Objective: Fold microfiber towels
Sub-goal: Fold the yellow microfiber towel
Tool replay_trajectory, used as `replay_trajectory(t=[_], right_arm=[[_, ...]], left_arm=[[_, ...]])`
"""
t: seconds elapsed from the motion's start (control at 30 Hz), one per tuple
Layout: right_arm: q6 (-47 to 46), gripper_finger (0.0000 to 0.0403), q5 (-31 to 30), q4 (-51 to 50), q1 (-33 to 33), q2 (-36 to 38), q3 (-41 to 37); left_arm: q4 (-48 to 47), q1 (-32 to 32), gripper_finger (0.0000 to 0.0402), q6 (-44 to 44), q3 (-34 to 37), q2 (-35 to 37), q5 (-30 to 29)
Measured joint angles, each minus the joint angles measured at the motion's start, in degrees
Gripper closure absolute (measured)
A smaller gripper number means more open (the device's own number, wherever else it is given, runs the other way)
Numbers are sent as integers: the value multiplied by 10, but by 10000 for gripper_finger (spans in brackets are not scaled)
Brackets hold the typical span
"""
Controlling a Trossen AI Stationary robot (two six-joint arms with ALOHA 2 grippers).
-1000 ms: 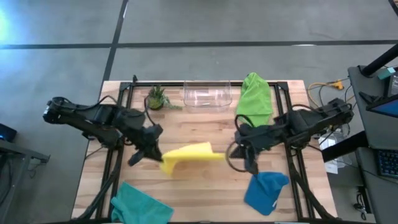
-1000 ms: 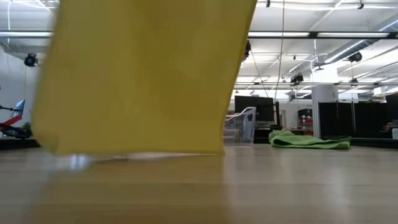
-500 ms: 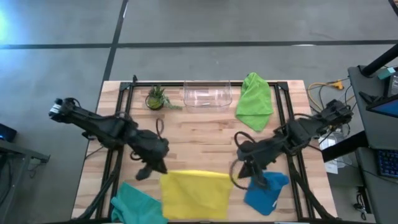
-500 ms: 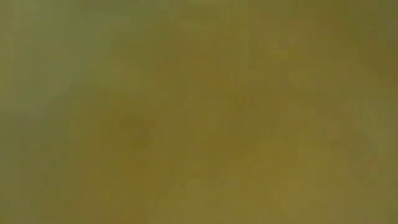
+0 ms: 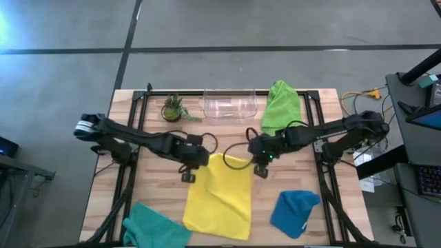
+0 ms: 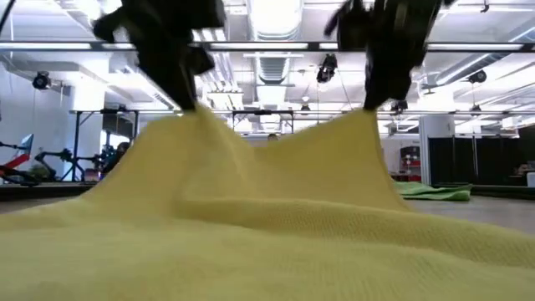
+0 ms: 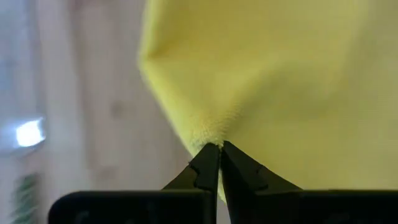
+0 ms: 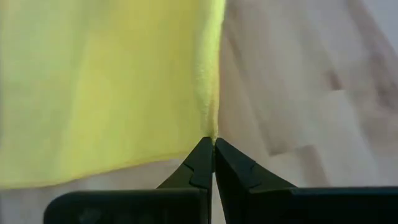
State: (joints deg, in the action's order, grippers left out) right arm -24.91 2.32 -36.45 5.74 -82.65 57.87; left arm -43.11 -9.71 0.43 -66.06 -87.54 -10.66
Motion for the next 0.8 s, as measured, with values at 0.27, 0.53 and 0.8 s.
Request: replay_trajectory(t=[0.27, 0.53, 0.8], right_arm=[[20, 394, -43, 57, -58, 0, -72], [9, 394, -96, 88, -91, 0, -94], [12, 367, -99, 112, -102, 0, -97]], left_arm=[[6, 69, 401, -1, 4, -110, -85], [6, 121, 401, -1, 5, -161, -78], [72, 164, 362, -31, 12, -104, -26]])
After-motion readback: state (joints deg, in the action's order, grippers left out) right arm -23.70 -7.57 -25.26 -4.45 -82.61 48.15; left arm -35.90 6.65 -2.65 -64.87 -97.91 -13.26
